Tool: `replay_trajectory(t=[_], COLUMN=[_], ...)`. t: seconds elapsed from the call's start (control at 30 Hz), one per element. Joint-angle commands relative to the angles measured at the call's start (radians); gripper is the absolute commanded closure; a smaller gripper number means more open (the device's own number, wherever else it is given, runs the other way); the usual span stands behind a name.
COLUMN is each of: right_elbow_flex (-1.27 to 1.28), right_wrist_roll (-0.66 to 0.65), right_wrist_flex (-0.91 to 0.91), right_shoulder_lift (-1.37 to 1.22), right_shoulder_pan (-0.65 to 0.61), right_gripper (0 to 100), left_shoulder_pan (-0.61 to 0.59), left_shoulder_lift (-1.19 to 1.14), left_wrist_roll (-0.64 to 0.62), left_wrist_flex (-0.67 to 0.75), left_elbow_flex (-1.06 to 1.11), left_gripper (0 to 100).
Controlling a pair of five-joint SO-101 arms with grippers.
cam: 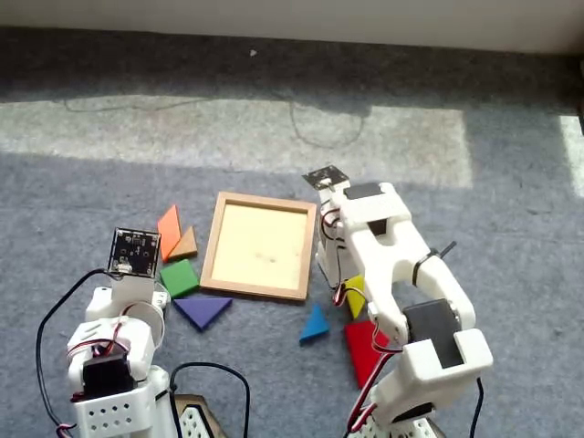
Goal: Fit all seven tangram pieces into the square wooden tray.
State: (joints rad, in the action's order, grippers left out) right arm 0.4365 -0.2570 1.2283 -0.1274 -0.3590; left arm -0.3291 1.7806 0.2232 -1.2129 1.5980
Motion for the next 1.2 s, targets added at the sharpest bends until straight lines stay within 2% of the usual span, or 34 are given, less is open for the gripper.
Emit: replay_trajectory(t=[0.0, 0.57, 0.8, 0.93, 1.17], right_elbow_flex=[-0.018, -0.019, -0.042, -0.081, -0.223], right_wrist_roll=[-0.011, -0.005, -0.008, -0.011, -0.011], right_wrist_flex=[-0.022, -0.015, -0.015, -0.012, 0.202], right_shoulder_lift=[0.007, -0.091, -0.090, -0.090, -0.041], right_shoulder_pan=[-0.005, -0.022, -0.022, -0.010, 0.001], right_gripper=[64.2, 64.9, 78.3, 81.7, 81.8], left_shoulder_pan=[-0.010, -0.008, -0.008, -0.008, -0.008], left_shoulder_lift=[0.036, 0.036, 0.036, 0.036, 0.036], left_wrist_roll=[0.012, 0.012, 0.012, 0.012, 0.012], left_wrist_flex=[0.002, 0.002, 0.002, 0.002, 0.002], left_elbow_flex=[-0.002, 0.005, 0.005, 0.005, 0.005], left_gripper=[85, 85, 85, 85, 85])
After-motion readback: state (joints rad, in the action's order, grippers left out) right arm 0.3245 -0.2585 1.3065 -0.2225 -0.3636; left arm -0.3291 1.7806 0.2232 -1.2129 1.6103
